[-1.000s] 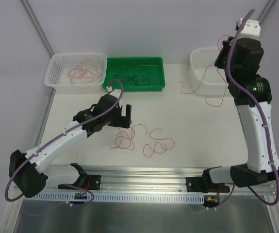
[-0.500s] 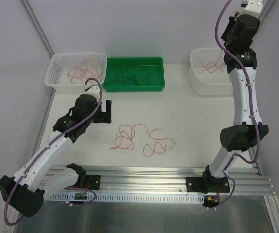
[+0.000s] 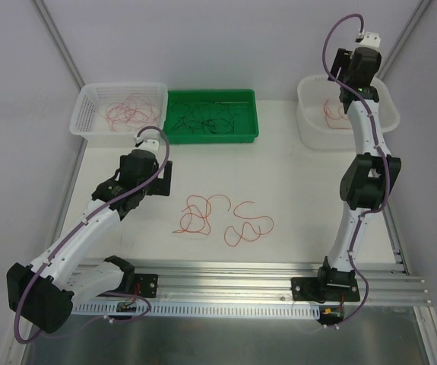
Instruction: Untangle the cables
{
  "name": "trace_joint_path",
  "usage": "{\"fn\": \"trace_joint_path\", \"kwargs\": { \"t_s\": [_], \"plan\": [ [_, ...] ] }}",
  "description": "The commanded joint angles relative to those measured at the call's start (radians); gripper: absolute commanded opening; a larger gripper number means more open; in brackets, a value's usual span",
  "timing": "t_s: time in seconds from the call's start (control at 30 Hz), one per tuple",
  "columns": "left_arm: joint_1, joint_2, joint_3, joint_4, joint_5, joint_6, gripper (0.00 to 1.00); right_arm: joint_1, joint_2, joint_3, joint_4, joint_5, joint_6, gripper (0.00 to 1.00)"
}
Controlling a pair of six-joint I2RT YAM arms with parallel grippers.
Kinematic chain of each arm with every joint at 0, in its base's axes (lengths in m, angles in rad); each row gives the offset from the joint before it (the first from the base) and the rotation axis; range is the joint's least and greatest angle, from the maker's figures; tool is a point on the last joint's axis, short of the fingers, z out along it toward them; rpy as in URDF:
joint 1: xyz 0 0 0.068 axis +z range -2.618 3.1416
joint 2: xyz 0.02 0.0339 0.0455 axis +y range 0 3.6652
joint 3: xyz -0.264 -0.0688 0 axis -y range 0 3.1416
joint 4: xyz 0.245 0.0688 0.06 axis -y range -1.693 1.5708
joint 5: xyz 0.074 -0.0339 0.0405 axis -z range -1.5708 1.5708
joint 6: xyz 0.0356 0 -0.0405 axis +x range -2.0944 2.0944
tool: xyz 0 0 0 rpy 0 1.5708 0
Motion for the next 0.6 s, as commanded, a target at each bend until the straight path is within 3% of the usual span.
{"fn": "trace_joint_path", "kwargs": {
  "t_s": [0.0,0.13,0.3,0.43,0.57],
  "plan": [
    [0.005,-0.005,0.002,0.019,0.0,0.019,0.99,0.024,-0.148,-0.054,0.015,-0.104,0.008,0.83],
    [0.004,-0.014,0.003,0.02,0.049,0.01,0.99,0.088,-0.305,-0.207,-0.164,-0.153,0.005,0.97],
    [0.004,-0.012,0.006,0.02,0.138,-0.004,0.99,0.251,-0.504,-0.417,-0.431,-0.172,0.123,1.0],
    [0.004,0.001,0.008,0.019,0.224,-0.03,0.99,0.41,-0.615,-0.635,-0.54,-0.181,0.215,1.0],
    [0.004,0.026,0.011,0.02,0.291,-0.043,0.99,0.649,-0.672,-0.818,-0.586,-0.137,0.286,1.0]
  ]
}}
